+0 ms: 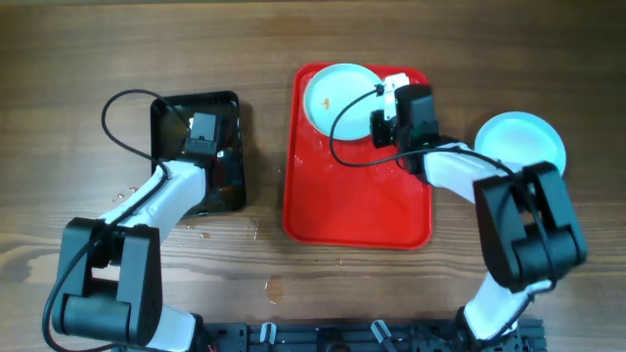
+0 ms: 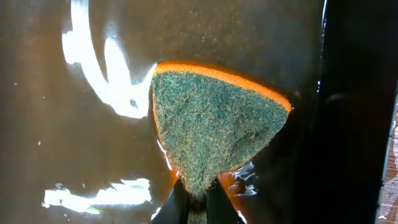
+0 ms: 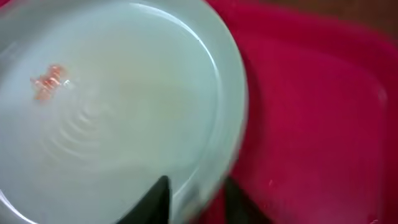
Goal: Clean dirty plates on tray and stack at the side
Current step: 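Move the right gripper to the last plate on the red tray and grip its rim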
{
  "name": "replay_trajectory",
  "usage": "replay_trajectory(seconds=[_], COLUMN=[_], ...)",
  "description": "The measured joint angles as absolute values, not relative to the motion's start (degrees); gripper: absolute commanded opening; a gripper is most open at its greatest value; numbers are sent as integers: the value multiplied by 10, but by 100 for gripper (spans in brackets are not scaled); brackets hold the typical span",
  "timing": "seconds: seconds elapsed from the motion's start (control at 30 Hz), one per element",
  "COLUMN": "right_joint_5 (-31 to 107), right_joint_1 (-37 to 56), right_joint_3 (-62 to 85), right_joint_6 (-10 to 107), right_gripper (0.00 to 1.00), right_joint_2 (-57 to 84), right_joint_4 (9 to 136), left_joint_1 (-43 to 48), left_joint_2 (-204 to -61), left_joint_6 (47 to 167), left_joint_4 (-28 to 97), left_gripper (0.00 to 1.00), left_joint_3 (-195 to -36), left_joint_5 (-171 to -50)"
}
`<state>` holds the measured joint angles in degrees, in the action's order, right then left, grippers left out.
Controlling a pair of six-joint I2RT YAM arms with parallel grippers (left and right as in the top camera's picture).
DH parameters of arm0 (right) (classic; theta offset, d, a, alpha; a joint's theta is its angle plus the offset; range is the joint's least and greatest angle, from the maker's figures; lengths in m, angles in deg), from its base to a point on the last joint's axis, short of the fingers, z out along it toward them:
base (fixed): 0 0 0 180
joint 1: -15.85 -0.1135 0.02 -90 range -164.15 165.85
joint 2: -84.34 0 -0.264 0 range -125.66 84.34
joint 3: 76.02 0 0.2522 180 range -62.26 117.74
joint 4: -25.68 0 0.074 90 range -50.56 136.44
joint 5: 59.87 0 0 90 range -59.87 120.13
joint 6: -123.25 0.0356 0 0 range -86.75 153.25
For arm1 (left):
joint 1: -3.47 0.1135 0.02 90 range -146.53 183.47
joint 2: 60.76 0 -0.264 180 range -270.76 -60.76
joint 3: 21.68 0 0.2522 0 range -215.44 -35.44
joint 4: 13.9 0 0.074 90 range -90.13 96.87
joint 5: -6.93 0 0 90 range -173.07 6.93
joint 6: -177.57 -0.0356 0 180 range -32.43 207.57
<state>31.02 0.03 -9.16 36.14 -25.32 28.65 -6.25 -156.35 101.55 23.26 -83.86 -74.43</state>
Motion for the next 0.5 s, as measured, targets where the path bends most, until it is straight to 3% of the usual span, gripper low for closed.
replay_trajectory(seconds=[0.03,0.37,0.47,0.5], right_joint_5=[314,343,352,359], right_joint_1=[0,-7,-7,-7], right_joint_3=[-88,-67,-73,-75], right_joint_6=[364,427,457,470], right_gripper=[4,5,9,16], right_joint_2=[-254,-181,-155,-144], right_joint_4=[304,573,654,687], left_joint_1=[-62,-62,-62,-62], left_joint_2=[-1564,-1564,-1564,-1564], left_joint_6=[1016,1016,1016,1016], left_joint_4=[232,233,233,233], left_gripper=[4,4,4,4], left_joint_3=[-839,-839,-839,-839], left_joint_5=[-744,-744,-744,-744])
